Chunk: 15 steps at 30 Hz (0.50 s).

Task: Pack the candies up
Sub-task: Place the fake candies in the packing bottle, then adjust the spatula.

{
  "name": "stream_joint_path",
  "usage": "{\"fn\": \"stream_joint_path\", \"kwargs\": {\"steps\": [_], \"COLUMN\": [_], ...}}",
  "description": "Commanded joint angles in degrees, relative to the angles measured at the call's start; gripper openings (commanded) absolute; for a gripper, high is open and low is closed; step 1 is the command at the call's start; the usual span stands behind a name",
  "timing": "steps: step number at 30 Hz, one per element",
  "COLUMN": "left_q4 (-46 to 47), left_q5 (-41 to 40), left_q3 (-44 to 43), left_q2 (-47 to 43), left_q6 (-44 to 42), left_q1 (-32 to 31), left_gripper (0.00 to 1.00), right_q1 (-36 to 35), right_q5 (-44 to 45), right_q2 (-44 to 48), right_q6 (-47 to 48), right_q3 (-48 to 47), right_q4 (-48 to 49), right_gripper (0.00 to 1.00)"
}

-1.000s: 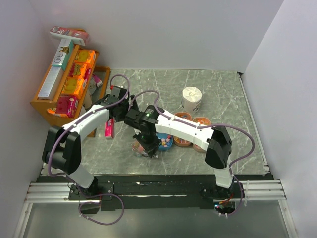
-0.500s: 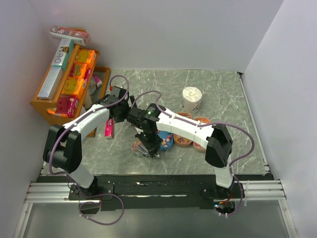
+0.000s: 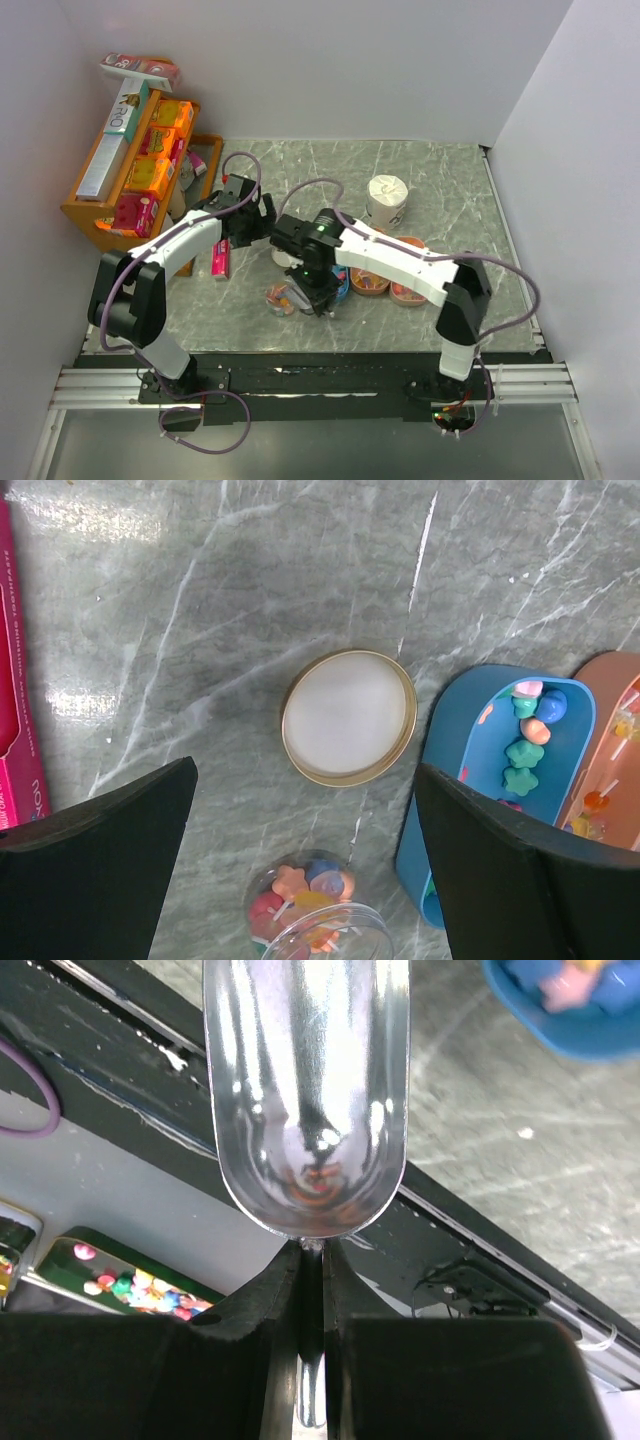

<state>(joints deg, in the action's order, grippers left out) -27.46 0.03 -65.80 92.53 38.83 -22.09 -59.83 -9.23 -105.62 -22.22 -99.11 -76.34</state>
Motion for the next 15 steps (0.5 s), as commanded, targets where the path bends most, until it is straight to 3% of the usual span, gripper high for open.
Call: {"fn": "stream_joint_path", "kwargs": {"steps": [1, 10, 15], "left_q4": [0.74, 3.91, 3.73], "left_q5": [1.46, 5.15, 6.12], "left_q3": [-1.0, -0.56, -1.61], "left_q2": [0.28, -3.5, -4.73], "left_q6": [0.46, -1.65, -3.67], "left_q1": [0.2, 0.03, -0.41], "left_gripper": [0.96, 0.96, 0.96], "right_q1": [0.33, 0.51, 1.38], "right_q5": [6.85, 21.08, 23.3], "right_q2": [8.93, 17.9, 22.73], "right_q6": [-2.56, -6.34, -7.05], "right_q3": [3.65, 9.54, 12.88], "right_q4": [0.04, 8.38, 13.57], "right_gripper": [0.0, 0.0, 0.0]}}
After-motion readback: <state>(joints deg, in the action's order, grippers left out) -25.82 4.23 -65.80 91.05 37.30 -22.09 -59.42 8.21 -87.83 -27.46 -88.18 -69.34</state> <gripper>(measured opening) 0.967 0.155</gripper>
